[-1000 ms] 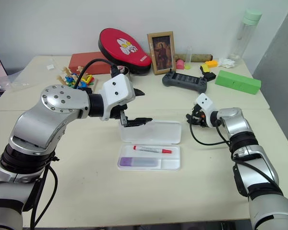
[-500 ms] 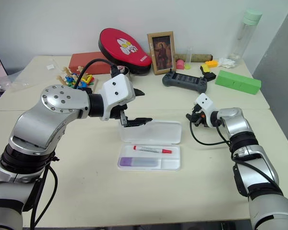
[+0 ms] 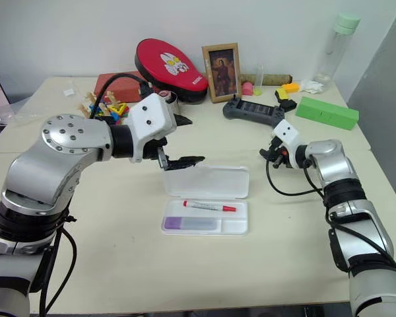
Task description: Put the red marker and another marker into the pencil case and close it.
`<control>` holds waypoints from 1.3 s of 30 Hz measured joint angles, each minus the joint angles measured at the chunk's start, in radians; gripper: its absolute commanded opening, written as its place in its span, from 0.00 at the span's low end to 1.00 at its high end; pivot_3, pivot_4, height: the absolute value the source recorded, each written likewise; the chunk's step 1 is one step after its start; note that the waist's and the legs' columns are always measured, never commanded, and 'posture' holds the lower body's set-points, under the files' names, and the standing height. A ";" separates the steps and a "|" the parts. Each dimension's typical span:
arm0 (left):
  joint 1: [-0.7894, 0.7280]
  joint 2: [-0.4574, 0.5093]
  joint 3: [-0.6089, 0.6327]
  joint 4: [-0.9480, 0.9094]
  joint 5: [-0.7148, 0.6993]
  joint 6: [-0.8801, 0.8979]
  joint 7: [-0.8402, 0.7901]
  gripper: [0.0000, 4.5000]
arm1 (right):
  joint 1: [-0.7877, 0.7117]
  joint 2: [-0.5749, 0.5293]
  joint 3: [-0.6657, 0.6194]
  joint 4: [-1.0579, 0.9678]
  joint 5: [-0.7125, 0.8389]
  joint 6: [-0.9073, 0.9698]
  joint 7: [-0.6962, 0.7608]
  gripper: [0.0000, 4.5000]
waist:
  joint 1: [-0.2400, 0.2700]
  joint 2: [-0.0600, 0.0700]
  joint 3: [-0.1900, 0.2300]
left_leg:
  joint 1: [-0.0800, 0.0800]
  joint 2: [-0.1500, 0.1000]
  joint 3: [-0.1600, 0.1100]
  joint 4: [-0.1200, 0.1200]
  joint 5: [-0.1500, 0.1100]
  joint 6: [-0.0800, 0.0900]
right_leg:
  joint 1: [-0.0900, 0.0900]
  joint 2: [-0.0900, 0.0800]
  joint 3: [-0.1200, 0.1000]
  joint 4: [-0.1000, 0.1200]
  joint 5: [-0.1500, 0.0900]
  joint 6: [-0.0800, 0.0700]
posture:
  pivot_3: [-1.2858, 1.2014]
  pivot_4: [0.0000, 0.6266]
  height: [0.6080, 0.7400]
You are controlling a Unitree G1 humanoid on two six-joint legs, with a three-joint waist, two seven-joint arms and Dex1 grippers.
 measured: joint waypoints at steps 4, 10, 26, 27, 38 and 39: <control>-0.005 -0.042 0.006 0.010 0.000 -0.003 0.031 1.00 | 0.030 -0.019 0.000 -0.076 0.003 0.033 0.007 0.06 | 0.001 0.000 0.000 | 0.000 0.000 0.000 0.000 0.000 0.000 | 0.000 0.000 0.000 0.000 0.000 0.000 | 0.52 0.24 1.00; -0.020 -0.052 0.007 0.021 0.001 -0.008 0.046 1.00 | 0.040 -0.032 -0.001 -0.125 0.007 0.057 0.010 0.06 | 0.000 0.000 0.000 | 0.000 0.000 0.000 0.000 0.000 0.000 | 0.000 0.000 0.000 0.000 0.000 0.000 | 0.52 0.24 1.00; -0.017 -0.048 0.029 0.033 0.001 -0.029 0.047 1.00 | 0.149 -0.235 -0.060 -0.603 0.168 0.173 0.212 0.06 | 0.002 0.000 0.000 | 0.000 0.000 0.000 0.000 0.000 0.000 | 0.000 0.000 0.000 0.000 0.000 0.000 | 0.52 0.24 1.00; -0.016 -0.048 0.029 0.033 -0.001 -0.029 0.045 1.00 | 0.154 -0.236 -0.063 -0.642 0.193 0.189 0.225 0.06 | 0.000 0.000 0.000 | 0.000 0.000 0.000 0.000 0.000 0.000 | 0.000 0.000 0.000 0.000 0.000 0.000 | 0.52 0.24 1.00; 0.071 0.081 0.133 0.005 -0.119 -0.009 -0.086 1.00 | 0.232 -0.198 -0.010 -0.966 0.352 0.344 0.229 0.06 | 0.003 0.000 0.000 | 0.000 0.000 0.000 0.002 0.000 0.000 | 0.000 0.000 0.000 0.000 0.000 0.000 | 0.52 0.24 1.00; 0.086 0.093 0.139 -0.007 -0.135 -0.006 -0.102 1.00 | 0.233 -0.196 0.001 -0.973 0.352 0.346 0.223 0.06 | 0.003 0.000 0.000 | 0.000 0.000 0.000 0.002 0.000 0.000 | 0.001 0.000 0.000 0.000 0.000 0.000 | 0.52 0.24 1.00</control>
